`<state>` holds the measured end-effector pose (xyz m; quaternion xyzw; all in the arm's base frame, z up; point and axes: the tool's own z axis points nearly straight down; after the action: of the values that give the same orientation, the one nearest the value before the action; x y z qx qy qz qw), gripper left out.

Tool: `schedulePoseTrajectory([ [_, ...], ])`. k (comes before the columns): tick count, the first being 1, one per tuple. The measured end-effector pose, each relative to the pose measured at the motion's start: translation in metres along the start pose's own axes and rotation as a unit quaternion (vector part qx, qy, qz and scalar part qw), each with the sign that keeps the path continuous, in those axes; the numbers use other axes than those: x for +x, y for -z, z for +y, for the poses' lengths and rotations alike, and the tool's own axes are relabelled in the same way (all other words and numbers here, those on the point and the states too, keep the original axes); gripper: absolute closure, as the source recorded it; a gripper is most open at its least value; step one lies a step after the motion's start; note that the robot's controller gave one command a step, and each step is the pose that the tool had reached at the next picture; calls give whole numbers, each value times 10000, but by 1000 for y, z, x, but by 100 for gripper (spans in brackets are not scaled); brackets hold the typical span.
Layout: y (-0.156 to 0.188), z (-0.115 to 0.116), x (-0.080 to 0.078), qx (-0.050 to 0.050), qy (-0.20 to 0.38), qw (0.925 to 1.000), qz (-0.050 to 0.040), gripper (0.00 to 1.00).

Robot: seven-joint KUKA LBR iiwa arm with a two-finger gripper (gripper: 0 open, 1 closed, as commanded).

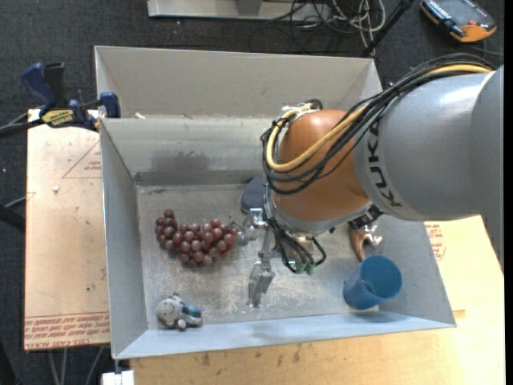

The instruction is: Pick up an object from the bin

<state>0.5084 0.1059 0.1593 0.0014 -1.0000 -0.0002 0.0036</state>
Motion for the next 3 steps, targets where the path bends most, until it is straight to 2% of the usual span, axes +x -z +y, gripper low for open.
schedulePoseTrajectory([
  [1, 3, 0, -2, -4, -12, 10000, -34, 0],
  [2, 29, -32, -47, -5, -34, 10000, -34, 0],
  [3, 24, -19, -56, 12, 621, 9980, -63, 0],
])
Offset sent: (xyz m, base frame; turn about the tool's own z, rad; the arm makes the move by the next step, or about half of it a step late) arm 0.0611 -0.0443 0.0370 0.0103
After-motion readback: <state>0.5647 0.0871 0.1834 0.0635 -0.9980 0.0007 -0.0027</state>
